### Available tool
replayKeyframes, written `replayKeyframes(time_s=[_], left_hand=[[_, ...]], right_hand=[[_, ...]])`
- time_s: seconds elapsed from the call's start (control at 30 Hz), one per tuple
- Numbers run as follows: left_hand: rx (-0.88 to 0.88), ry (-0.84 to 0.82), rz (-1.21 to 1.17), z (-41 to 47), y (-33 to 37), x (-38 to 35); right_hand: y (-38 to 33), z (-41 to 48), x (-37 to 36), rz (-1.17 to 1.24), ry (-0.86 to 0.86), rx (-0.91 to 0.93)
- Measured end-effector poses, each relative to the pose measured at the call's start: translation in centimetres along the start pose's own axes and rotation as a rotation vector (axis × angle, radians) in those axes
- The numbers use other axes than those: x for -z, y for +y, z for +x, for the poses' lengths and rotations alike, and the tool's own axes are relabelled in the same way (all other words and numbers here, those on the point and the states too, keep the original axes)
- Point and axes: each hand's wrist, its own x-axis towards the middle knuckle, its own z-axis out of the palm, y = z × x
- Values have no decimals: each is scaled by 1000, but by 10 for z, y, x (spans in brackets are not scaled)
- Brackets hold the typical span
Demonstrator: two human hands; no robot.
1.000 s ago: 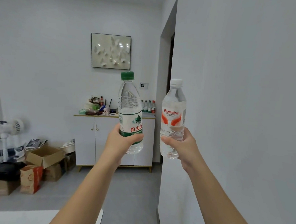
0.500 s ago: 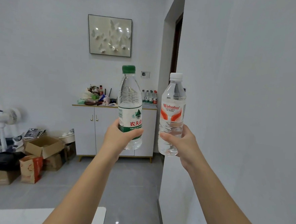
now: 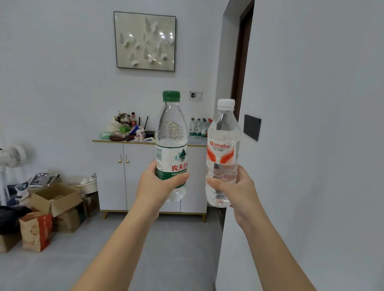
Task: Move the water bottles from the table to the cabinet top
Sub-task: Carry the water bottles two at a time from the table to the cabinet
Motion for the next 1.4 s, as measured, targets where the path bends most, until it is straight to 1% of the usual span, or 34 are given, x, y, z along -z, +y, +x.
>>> replayKeyframes(time_s=[0.23,0.53,0.67,0.8,1.13,1.4], left_hand=[[-19,20,-22,107,-22,-32],[-44,32,-25,212,-56,-53],[-25,43,-37,266,-82,-57],[-38,15,-38,329,-104,-59],[-58,-68,-38,523,-152,-63],[13,-83,-34,622,-213,-74]], right_hand=[[8,115,-7,26,9,44],[40,220,-10,9,20,46],[61,270,-17,5,23,49],[79,326,-28,13,27,66],[123,504,-75,23,84,69],[177,605,-88,33,123,28]])
